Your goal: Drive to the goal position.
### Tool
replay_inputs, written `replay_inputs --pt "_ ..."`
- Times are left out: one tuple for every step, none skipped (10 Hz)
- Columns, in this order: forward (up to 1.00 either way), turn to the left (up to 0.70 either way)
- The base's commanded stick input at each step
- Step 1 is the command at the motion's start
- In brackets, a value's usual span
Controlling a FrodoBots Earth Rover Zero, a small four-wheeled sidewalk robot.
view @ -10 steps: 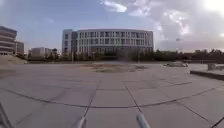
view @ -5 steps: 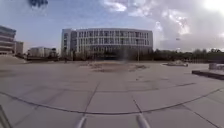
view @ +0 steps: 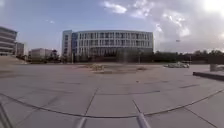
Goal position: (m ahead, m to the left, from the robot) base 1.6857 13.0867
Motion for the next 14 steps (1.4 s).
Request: replay_inputs --pt "0.45 0.0" --pt "0.45 0.0" --pt "0.45 0.0" --pt "0.45 0.0" --pt "0.36 0.0" --pt "0.26 0.0" --pt "0.17 0.0" --pt "0.07 0.0" --pt "0.0 0.0" --pt "0.0 0.0" --pt "0.0 0.0" --pt "0.0 0.0" --pt "0.0 0.0" --pt "0.0 0.0"
